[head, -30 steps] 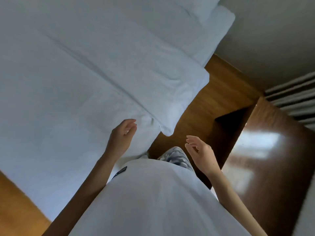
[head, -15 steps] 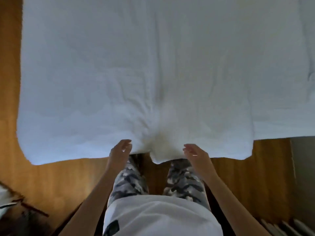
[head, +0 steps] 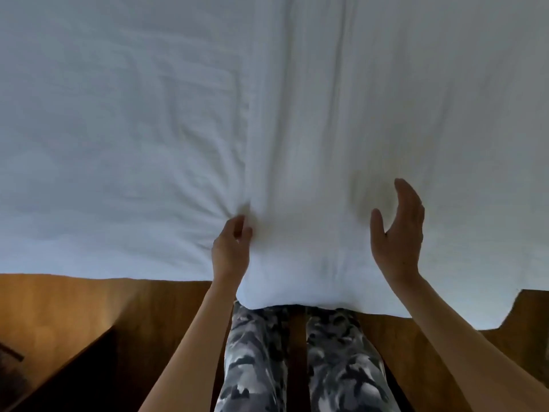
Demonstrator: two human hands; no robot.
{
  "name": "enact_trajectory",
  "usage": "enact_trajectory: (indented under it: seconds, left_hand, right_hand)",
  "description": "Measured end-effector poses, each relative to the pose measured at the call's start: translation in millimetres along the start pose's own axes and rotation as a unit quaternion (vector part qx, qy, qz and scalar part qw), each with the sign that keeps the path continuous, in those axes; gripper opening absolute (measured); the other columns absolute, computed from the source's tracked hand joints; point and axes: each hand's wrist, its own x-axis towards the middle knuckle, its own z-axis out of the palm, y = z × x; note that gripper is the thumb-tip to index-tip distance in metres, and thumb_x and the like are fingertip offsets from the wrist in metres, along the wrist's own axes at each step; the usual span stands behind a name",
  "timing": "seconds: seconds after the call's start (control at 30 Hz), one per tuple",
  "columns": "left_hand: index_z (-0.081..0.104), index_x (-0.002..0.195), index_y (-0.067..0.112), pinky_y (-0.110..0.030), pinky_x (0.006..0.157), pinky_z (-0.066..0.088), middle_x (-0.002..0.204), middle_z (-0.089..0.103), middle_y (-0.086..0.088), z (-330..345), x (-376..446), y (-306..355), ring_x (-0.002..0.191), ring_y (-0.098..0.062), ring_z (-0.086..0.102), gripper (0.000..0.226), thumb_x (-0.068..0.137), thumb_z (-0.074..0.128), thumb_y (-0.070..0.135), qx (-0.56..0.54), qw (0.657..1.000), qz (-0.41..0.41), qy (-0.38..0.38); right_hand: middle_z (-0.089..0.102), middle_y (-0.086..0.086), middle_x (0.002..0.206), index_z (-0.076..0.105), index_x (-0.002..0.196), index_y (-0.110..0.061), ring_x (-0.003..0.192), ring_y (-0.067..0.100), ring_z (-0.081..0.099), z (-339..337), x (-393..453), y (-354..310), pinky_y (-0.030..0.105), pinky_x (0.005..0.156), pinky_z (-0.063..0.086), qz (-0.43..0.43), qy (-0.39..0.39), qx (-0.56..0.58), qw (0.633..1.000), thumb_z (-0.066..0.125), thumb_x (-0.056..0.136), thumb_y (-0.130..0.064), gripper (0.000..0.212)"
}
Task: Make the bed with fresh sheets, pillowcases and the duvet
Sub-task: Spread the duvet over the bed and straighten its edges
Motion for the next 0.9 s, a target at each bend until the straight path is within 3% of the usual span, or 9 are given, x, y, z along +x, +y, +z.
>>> enact_trajectory:
  seconds: [0.1,0.13,0.2,0.33,0.43,0.63,0.73,0.83,0.9]
  left_hand:
    - [0.063,0.099,0.014,-0.026,0.064,0.042,0.079,0.061,0.004,12.2,7.5,-14.4,0.069,-0.008,0.054,0.01,0.095,0.055,0.018,-0.065,0.998,-0.021,-0.006]
    - [0.061,0.083,0.009,-0.027,0.057,0.036,0.067,0.053,0.002,14.0,8.6,-16.3,0.058,-0.007,0.045,0.016,0.095,0.055,0.018,-0.088,0.996,-0.029,0.007]
    - [0.058,0.073,-0.001,-0.027,0.053,0.029,0.06,0.043,-0.004,16.5,13.2,-18.3,0.053,-0.01,0.035,0.03,0.096,0.053,0.019,-0.134,0.989,-0.056,0.036]
    - [0.046,0.06,0.01,-0.026,0.05,0.027,0.054,0.038,0.002,4.9,13.3,-25.8,0.05,-0.008,0.03,0.038,0.097,0.048,0.018,-0.123,0.978,-0.06,0.16]
    - [0.048,0.066,0.008,-0.019,0.044,0.026,0.056,0.042,0.0,-5.4,9.6,-37.2,0.05,-0.01,0.033,0.038,0.101,0.044,0.022,-0.096,0.96,-0.062,0.256]
    - [0.045,0.07,0.006,-0.032,0.048,0.03,0.051,0.043,-0.003,10.1,18.5,-49.8,0.045,-0.021,0.037,0.036,0.101,0.041,0.024,0.007,0.97,-0.061,0.237]
    - [0.047,0.069,0.006,-0.03,0.043,0.032,0.049,0.044,-0.001,13.1,6.9,-52.3,0.041,-0.012,0.039,0.039,0.101,0.044,0.029,0.01,0.977,-0.037,0.211]
    - [0.056,0.067,0.006,-0.028,0.043,0.033,0.049,0.045,0.002,14.0,-14.1,-68.1,0.041,-0.006,0.04,0.043,0.099,0.047,0.034,0.033,0.98,-0.038,0.192]
    - [0.069,0.088,0.004,-0.029,0.049,0.035,0.054,0.051,0.004,12.8,-20.8,-85.3,0.047,-0.01,0.045,0.039,0.101,0.046,0.033,0.063,0.972,-0.062,0.218]
  right_hand:
    - [0.034,0.014,0.149,0.03,0.145,-0.006,0.138,0.024,0.028,12.9,-10.4,17.4,0.022,0.111,0.023,-0.016,-0.008,-0.008,1.0,0.046,0.095,-0.022,0.055]
    - [0.033,0.013,0.149,0.03,0.145,-0.006,0.138,0.024,0.027,17.5,-15.0,23.0,0.024,0.11,0.025,-0.022,-0.018,-0.005,1.0,0.046,0.095,-0.024,0.055]
    - [0.034,0.015,0.149,0.031,0.144,-0.005,0.138,0.025,0.028,25.4,-23.4,33.2,0.023,0.11,0.026,-0.033,-0.036,-0.007,0.999,0.044,0.095,-0.029,0.056]
    - [0.031,0.02,0.151,0.032,0.143,-0.003,0.141,0.03,0.026,32.7,-31.3,49.8,0.039,0.113,0.028,-0.072,-0.055,-0.049,0.995,0.042,0.096,-0.031,0.056]
    - [0.026,0.023,0.152,0.029,0.145,-0.005,0.143,0.033,0.022,37.1,-30.2,52.7,0.049,0.115,0.023,-0.133,-0.063,-0.104,0.984,0.04,0.098,-0.031,0.055]
    - [0.027,0.028,0.15,0.03,0.145,-0.005,0.14,0.041,0.024,43.1,29.8,34.2,0.048,0.115,0.019,-0.121,0.016,-0.1,0.988,0.043,0.098,-0.03,0.055]
    - [0.023,0.026,0.153,0.03,0.146,-0.005,0.141,0.04,0.023,49.5,86.8,15.7,0.048,0.116,0.019,-0.082,0.049,-0.105,0.99,0.042,0.098,-0.031,0.056]
    - [0.025,0.024,0.153,0.034,0.146,-0.009,0.141,0.04,0.024,71.0,119.6,-8.9,0.05,0.115,0.02,-0.066,0.037,-0.135,0.988,0.036,0.098,-0.035,0.055]
    - [0.028,0.023,0.152,0.039,0.144,-0.01,0.14,0.041,0.025,95.6,97.5,-29.7,0.053,0.114,0.019,-0.146,-0.012,-0.157,0.977,0.037,0.098,-0.036,0.053]
